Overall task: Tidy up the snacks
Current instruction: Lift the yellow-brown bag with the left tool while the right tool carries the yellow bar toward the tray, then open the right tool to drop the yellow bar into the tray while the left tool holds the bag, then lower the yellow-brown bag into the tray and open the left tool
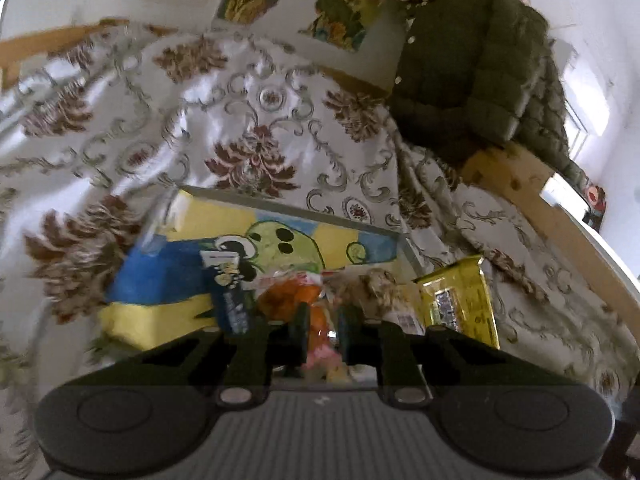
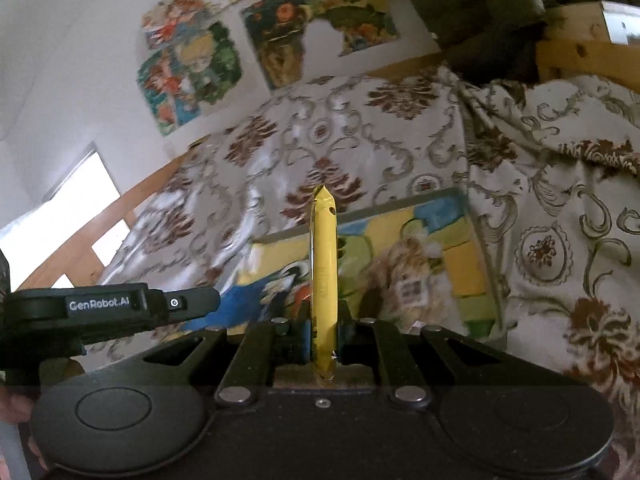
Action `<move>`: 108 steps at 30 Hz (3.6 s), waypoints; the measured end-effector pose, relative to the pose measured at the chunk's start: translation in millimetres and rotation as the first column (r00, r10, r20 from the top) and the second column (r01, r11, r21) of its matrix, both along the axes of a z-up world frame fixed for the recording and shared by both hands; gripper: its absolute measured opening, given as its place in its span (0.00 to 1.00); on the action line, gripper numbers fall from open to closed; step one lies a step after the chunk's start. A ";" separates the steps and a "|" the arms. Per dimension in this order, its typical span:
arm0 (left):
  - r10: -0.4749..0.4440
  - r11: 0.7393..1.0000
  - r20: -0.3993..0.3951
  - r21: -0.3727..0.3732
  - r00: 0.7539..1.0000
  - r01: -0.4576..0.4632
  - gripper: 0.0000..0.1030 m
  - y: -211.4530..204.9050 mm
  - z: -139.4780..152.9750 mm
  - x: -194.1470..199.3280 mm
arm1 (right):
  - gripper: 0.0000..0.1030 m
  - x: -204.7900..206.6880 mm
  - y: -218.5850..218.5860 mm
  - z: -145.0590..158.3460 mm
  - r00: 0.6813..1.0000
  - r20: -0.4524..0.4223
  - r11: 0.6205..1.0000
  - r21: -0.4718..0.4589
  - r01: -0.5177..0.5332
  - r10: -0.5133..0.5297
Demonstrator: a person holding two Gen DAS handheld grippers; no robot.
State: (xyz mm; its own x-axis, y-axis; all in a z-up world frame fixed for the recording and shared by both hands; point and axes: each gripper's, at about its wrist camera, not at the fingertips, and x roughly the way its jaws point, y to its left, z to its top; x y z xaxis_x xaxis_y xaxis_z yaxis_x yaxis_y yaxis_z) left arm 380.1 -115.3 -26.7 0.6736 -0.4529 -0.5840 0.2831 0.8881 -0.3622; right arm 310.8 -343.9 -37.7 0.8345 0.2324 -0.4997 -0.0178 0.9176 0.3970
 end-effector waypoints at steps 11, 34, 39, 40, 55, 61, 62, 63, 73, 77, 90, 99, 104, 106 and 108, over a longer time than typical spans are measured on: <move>0.050 0.999 -0.095 0.023 0.994 -0.048 0.16 0.8 -53.5 46.0 | 0.11 47.8 -31.7 -41.9 0.997 -0.066 0.996 0.075 0.044 -0.039; 0.067 0.995 -0.107 0.081 0.992 -0.059 0.88 31.2 -70.1 -34.9 | 0.68 69.8 -19.4 -40.0 0.999 -0.032 0.997 -0.070 0.014 -0.016; 0.018 0.996 -0.171 0.089 0.985 -0.003 0.89 20.5 -85.1 -41.2 | 0.85 64.9 -17.5 -31.5 1.000 -0.015 0.998 -0.070 -0.006 0.005; 0.009 0.995 -0.176 0.099 0.984 0.009 0.90 17.3 -87.8 -40.6 | 0.87 63.2 -16.9 -29.9 1.000 -0.012 0.998 -0.070 -0.010 0.010; -0.034 0.961 -0.187 0.265 0.982 0.084 0.50 -27.0 -94.2 -27.3 | 0.94 46.8 -11.2 -14.3 1.000 0.010 0.994 -0.106 -0.021 0.022; -0.048 0.953 -0.150 0.291 0.988 0.091 0.31 -35.8 -91.0 -36.6 | 0.94 18.5 -14.0 -7.3 1.000 -0.023 0.986 -0.168 -0.014 0.010; -0.046 0.952 -0.142 0.295 0.989 0.086 0.31 -36.3 -90.7 -38.4 | 0.94 13.9 -14.2 -5.5 1.000 -0.029 0.983 -0.183 -0.010 0.005; -0.040 0.953 -0.136 0.293 0.990 0.079 0.31 -35.6 -90.0 -39.8 | 0.94 8.2 -14.6 -2.7 0.999 -0.033 0.981 -0.193 0.000 -0.006; -0.026 0.976 -0.120 0.213 0.992 0.051 0.20 -17.6 -77.0 -61.1 | 0.95 -45.8 -6.5 9.8 0.995 -0.102 0.981 -0.193 -0.007 -0.013; -0.016 0.982 -0.120 0.184 0.993 0.039 0.18 -10.5 -71.2 -68.8 | 0.95 -64.4 1.2 12.1 0.992 -0.124 0.983 -0.185 -0.017 -0.007; 0.069 0.997 -0.067 0.049 0.995 -0.066 0.14 18.4 -29.4 -61.2 | 0.94 -76.3 23.4 -27.4 0.958 -0.282 0.971 -0.209 -0.118 0.056; 0.118 0.993 -0.060 0.013 0.991 -0.117 0.13 16.4 -24.2 -21.2 | 0.94 -69.3 27.5 -38.8 0.942 -0.322 0.969 -0.189 -0.157 0.090; 0.158 0.987 -0.029 -0.005 0.987 -0.159 0.13 15.0 -13.8 3.9 | 0.94 -66.3 30.5 -44.7 0.934 -0.343 0.969 -0.182 -0.166 0.096; 0.170 0.985 -0.055 0.003 0.984 -0.170 0.13 12.7 -17.7 16.3 | 0.94 -66.1 32.5 -46.6 0.934 -0.345 0.966 -0.193 -0.170 0.096; 0.181 0.983 -0.087 0.002 0.980 -0.181 0.13 12.9 -24.5 24.2 | 0.94 -66.5 33.7 -48.2 0.933 -0.346 0.965 -0.199 -0.173 0.096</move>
